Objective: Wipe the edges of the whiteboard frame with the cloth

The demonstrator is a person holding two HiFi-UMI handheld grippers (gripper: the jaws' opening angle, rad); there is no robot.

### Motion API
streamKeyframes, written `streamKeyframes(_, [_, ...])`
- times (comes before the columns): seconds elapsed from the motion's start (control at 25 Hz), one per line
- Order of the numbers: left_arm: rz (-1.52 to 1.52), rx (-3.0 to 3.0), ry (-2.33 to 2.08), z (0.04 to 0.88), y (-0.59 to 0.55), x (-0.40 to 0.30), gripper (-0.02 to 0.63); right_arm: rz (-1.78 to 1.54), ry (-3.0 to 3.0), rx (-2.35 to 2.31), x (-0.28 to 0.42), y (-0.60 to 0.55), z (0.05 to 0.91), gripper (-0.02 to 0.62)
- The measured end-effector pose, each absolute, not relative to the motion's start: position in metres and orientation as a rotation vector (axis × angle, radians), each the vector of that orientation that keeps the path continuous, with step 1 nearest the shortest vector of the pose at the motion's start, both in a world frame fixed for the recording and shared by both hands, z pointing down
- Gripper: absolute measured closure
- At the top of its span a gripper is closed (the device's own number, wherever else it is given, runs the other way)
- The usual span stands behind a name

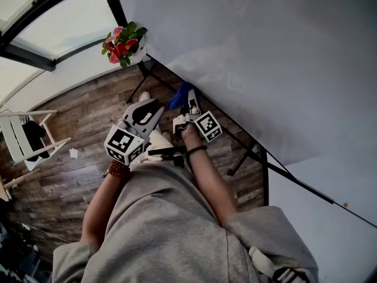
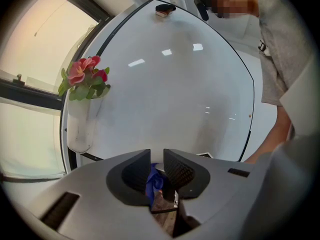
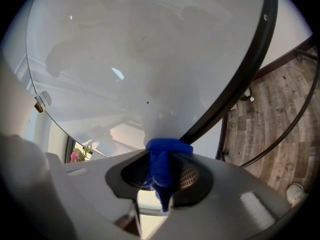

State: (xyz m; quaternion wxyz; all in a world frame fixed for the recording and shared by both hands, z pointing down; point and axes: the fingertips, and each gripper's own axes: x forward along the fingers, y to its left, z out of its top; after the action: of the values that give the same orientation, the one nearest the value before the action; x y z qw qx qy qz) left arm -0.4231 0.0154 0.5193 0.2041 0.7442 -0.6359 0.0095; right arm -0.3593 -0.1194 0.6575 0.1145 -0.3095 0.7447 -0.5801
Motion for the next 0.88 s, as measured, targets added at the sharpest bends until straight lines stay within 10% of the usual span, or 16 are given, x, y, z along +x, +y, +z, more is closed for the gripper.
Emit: streamKeyframes(0.88, [-0.338,1.904,-1.217,0.652,-0.066,-0.416,0.342,-1.793,2.254,-0.666,-0.383,-0.112,0.650,0.476])
